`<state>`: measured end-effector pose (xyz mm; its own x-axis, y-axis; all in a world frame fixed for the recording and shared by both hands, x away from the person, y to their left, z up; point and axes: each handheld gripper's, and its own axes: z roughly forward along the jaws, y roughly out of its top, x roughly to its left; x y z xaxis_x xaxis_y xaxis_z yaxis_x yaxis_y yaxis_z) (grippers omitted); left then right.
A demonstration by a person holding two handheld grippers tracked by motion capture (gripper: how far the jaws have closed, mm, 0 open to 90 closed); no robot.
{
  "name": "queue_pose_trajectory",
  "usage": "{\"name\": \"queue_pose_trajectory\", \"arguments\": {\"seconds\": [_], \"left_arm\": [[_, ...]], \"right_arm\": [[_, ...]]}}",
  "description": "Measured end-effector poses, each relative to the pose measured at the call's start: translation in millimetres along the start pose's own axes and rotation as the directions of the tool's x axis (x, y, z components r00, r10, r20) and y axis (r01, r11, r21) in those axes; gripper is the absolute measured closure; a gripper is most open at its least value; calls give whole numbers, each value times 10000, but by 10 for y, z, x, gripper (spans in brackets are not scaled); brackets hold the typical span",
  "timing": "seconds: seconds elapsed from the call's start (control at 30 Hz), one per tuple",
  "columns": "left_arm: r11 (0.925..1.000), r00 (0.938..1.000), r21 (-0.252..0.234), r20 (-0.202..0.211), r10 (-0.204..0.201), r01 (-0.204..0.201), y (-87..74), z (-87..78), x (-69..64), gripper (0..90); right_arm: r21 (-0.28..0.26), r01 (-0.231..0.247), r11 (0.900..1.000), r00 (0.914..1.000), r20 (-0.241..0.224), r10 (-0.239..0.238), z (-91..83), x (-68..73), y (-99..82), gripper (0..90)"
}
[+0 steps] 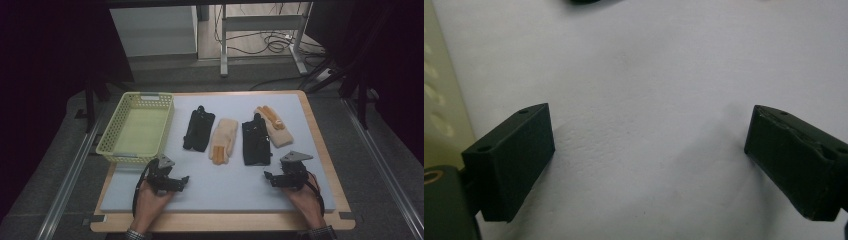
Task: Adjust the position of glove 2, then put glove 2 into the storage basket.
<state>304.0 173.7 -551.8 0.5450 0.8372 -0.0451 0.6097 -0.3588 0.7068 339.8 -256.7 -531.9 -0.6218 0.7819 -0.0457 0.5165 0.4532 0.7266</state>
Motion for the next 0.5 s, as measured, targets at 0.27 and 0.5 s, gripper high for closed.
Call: {"name": "queue_pose_trajectory", "arguments": {"seconds": [0.27,0.5], "left_arm": [[10000,10000,4,8,-5,5,0,0,2,62],[10000,10000,1,6,-6,6,0,0,2,62]], "right_arm": [[-14,-9,10000,10000,-25,9,-2,-2,0,175],[-59,-56,10000,10000,-76,56,-15,-7,0,201]]}}
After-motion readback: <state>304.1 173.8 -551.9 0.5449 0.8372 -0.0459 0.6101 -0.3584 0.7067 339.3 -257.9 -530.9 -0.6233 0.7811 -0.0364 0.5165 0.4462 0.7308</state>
